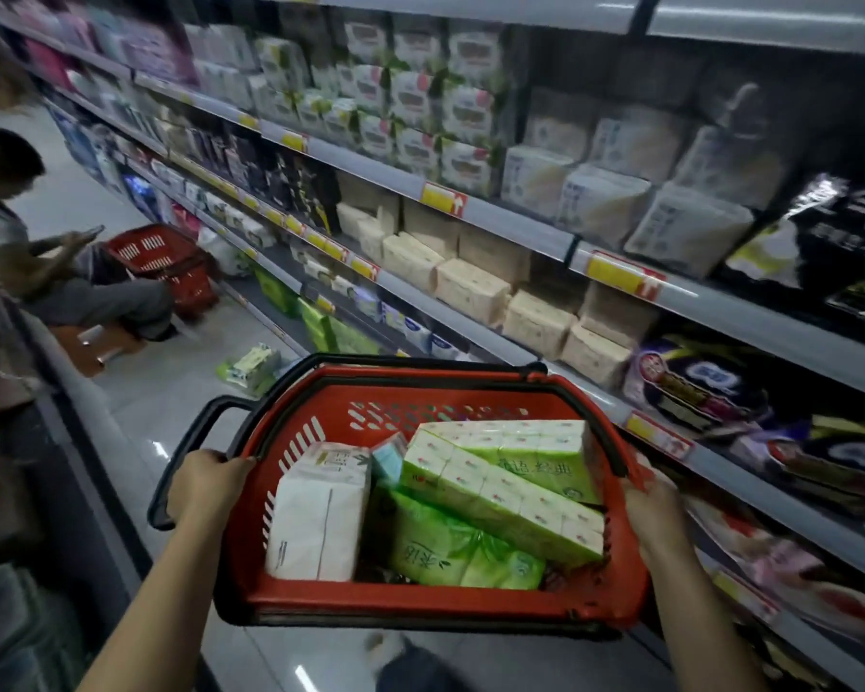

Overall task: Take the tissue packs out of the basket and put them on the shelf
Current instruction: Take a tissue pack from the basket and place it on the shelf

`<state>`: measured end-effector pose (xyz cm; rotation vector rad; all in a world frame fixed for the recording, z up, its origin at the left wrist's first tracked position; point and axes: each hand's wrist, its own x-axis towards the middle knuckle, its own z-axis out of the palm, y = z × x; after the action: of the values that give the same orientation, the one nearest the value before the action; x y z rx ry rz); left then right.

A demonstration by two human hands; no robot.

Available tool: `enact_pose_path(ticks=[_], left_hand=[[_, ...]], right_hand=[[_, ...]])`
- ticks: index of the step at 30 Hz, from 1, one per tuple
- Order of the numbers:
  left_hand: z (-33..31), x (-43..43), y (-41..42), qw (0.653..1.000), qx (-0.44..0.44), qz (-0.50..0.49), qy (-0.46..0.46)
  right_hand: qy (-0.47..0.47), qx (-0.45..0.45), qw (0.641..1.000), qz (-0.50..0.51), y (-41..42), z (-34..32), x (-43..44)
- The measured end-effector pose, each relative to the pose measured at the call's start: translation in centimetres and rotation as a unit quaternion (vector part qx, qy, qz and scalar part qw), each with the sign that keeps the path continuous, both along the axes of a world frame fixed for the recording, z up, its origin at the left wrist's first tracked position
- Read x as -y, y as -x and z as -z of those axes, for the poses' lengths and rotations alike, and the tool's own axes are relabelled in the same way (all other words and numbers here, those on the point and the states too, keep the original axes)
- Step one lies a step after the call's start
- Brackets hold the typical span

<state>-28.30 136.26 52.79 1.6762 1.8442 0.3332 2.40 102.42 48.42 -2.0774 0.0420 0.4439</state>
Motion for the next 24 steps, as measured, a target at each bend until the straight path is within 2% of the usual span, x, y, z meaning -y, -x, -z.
enact_pose_path(ticks=[6,12,18,24], left_hand=[[1.0,-11.4,-0.4,1.0,0.011,-0.026,0.002],[0.9,-23.3,-0.5,0.999,0.005,-0.037,0.005],[1.0,-36.3,-1.3,1.0,0.017,0.006,0.015],[1.7,-47.8,-2.7,0.993,0.004,0.109,0.042]], right_hand=[[0.003,0.004,1.0,0.006,-1.8,2.5,-12.6],[0.025,-0.019,0.999,0.009,-2.9,2.3,-24.8],[0.046,-0.012,0.998,0.048,-0.7,2.4,-35.3],[0.061,-0.025,0.99,0.123,3.4,3.1,-42.8]])
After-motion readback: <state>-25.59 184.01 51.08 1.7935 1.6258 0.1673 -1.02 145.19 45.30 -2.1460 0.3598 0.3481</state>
